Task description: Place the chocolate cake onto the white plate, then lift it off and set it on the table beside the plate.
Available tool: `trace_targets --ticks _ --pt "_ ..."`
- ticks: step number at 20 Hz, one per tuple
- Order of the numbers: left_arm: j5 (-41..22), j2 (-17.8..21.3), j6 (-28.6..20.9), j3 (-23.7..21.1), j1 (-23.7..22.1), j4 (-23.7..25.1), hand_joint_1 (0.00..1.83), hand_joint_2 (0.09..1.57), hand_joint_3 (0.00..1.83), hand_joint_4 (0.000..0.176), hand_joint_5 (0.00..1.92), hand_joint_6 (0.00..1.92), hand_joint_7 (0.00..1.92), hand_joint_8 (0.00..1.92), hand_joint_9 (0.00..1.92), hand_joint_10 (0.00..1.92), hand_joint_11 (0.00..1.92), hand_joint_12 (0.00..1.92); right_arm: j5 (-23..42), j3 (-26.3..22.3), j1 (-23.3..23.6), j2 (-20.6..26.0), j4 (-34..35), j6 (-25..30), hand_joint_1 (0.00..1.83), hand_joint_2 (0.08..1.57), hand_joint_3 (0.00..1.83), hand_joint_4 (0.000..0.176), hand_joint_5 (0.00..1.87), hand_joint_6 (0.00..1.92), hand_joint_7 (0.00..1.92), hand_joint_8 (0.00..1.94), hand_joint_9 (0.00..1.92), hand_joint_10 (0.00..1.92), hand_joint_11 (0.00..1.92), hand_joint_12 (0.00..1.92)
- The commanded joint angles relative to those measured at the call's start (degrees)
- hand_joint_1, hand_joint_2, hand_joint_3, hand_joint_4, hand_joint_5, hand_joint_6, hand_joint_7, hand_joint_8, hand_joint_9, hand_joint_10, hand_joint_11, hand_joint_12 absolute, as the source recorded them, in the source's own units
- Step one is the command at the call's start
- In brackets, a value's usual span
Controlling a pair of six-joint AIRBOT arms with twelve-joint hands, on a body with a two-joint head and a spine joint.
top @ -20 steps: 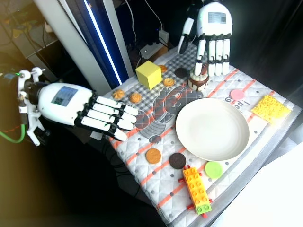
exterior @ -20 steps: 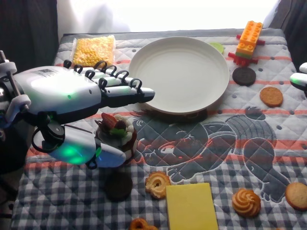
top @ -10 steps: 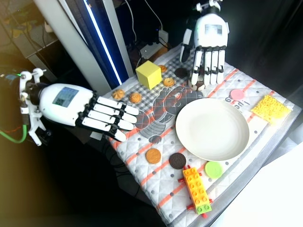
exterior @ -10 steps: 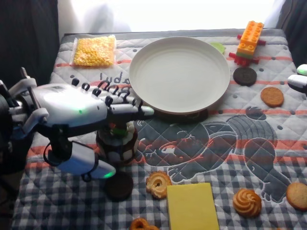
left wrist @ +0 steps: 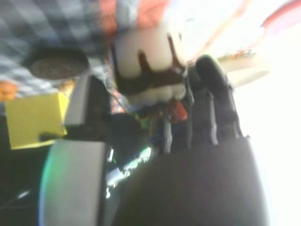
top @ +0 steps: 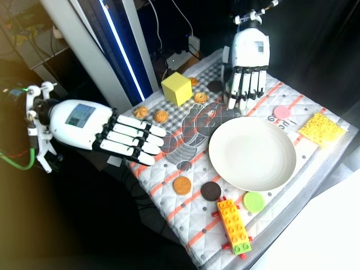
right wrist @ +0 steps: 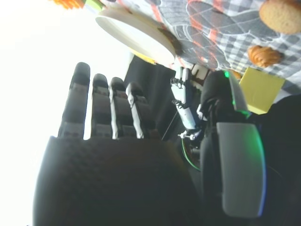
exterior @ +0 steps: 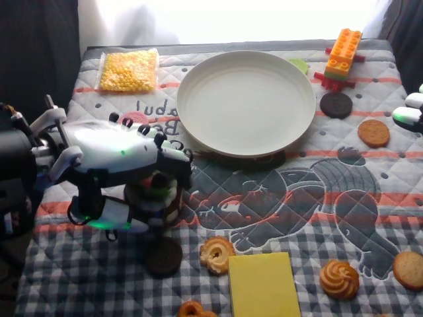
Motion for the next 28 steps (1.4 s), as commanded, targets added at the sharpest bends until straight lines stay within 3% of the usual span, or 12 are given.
trace_targets --ticks 1,3,7,9,14,16,17,21,23,24,26,28 --pt "-3.0 0.2 0.3 0.1 -0.3 -0.1 1.03 1.34 0.0 0.0 0.55 1.57 0.1 1.51 0.12 1.75 0.19 1.85 6.4 0.4 0.9 0.1 1.1 -0.2 0.54 1.18 0.0 0.0 0.0 0.0 0.0 0.0 0.0 0.0 0.0 0.16" --pt "-3.7 0.3 0.2 0.2 -0.5 -0.4 1.02 1.43 0.01 0.0 0.53 1.67 0.37 1.92 0.21 1.92 0.37 1.92 6.4 0.4 0.9 0.1 1.1 -0.2 0.48 1.2 0.0 0.0 0.0 0.0 0.0 0.0 0.0 0.0 0.0 0.4" --pt "-5.9 1.9 0.3 -1.2 -2.0 0.1 1.04 1.37 0.0 0.0 0.56 1.64 0.18 1.84 0.22 1.92 0.42 1.92 6.4 0.5 0.8 0.1 1.3 -0.2 0.5 1.2 0.0 0.0 0.0 0.0 0.0 0.0 0.0 0.0 0.0 0.55" --pt "-7.1 2.4 0.3 -1.6 -3.8 0.7 1.4 1.39 0.0 0.0 0.13 1.89 0.35 1.89 0.43 1.88 0.32 1.92 6.4 0.6 0.8 0.1 1.4 -0.2 0.47 1.2 0.0 0.0 0.0 0.0 0.0 0.0 0.0 0.0 0.0 0.64" --pt "-7.1 -0.7 0.2 1.0 -9.7 1.5 0.94 1.48 0.0 0.028 0.39 1.87 0.37 1.9 0.16 1.88 0.33 1.92 6.4 0.6 0.8 -0.1 1.8 -0.1 0.49 1.19 0.0 0.0 0.0 0.0 0.0 0.0 0.0 0.0 0.0 0.51" --pt "-6.0 -3.7 0.1 3.5 -11.1 1.4 0.96 1.47 0.0 0.013 0.45 1.82 0.34 1.9 0.18 1.84 0.38 1.92 6.4 0.7 0.9 -0.2 1.9 -0.1 0.51 1.2 0.0 0.0 0.0 0.0 0.0 0.0 0.0 0.0 0.0 0.43" --pt "-5.6 -5.3 0.5 4.9 -11.4 0.8 0.98 1.42 0.0 0.0 0.47 1.74 0.12 1.61 0.16 1.72 0.33 1.85 6.4 0.8 0.9 -0.3 1.9 -0.1 0.54 1.2 0.0 0.0 0.0 0.0 0.0 0.0 0.0 0.0 0.0 0.44" --pt "-3.8 -11.7 15.3 10.0 -12.4 -13.6 1.25 1.25 0.0 0.0 0.3 1.4 0.17 1.1 0.24 1.26 0.28 1.56 6.4 1.1 1.0 -0.6 1.9 -0.1 0.53 1.21 0.0 0.0 0.0 0.0 0.0 0.0 0.0 0.0 0.0 0.35" --pt "-3.1 -13.8 18.7 12.1 -13.2 -17.6 1.27 1.35 0.0 0.0 0.45 1.61 0.33 1.79 0.45 1.77 0.37 1.84 6.4 1.2 1.1 -0.7 1.9 -0.1 0.48 1.22 0.0 0.0 0.0 0.0 0.0 0.0 0.0 0.0 0.0 0.33" --pt "-3.0 -14.8 18.7 13.3 -13.5 -18.3 1.4 1.33 0.0 0.0 0.31 1.65 0.41 1.75 0.55 1.75 0.44 1.9 6.4 1.3 1.2 -0.8 1.9 -0.1 0.48 1.22 0.0 0.0 0.0 0.0 0.0 0.0 0.0 0.0 0.0 0.23" --pt "-2.9 -16.6 20.6 15.4 -13.9 -21.9 1.09 1.38 0.0 0.0 0.5 1.74 0.44 1.71 0.32 1.63 0.35 1.89 6.4 1.4 1.3 -0.9 1.9 -0.1 0.54 1.22 0.0 0.0 0.0 0.0 0.0 0.0 0.0 0.0 0.0 0.11" --pt "-2.3 -18.4 28.9 17.0 -14.2 -30.2 0.98 1.34 0.0 0.0 0.57 1.61 0.23 1.23 0.26 1.38 0.31 1.79 6.4 1.4 1.3 -0.9 1.9 -0.1 0.57 1.23 0.0 0.0 0.0 0.0 0.0 0.0 0.0 0.0 0.0 0.13"
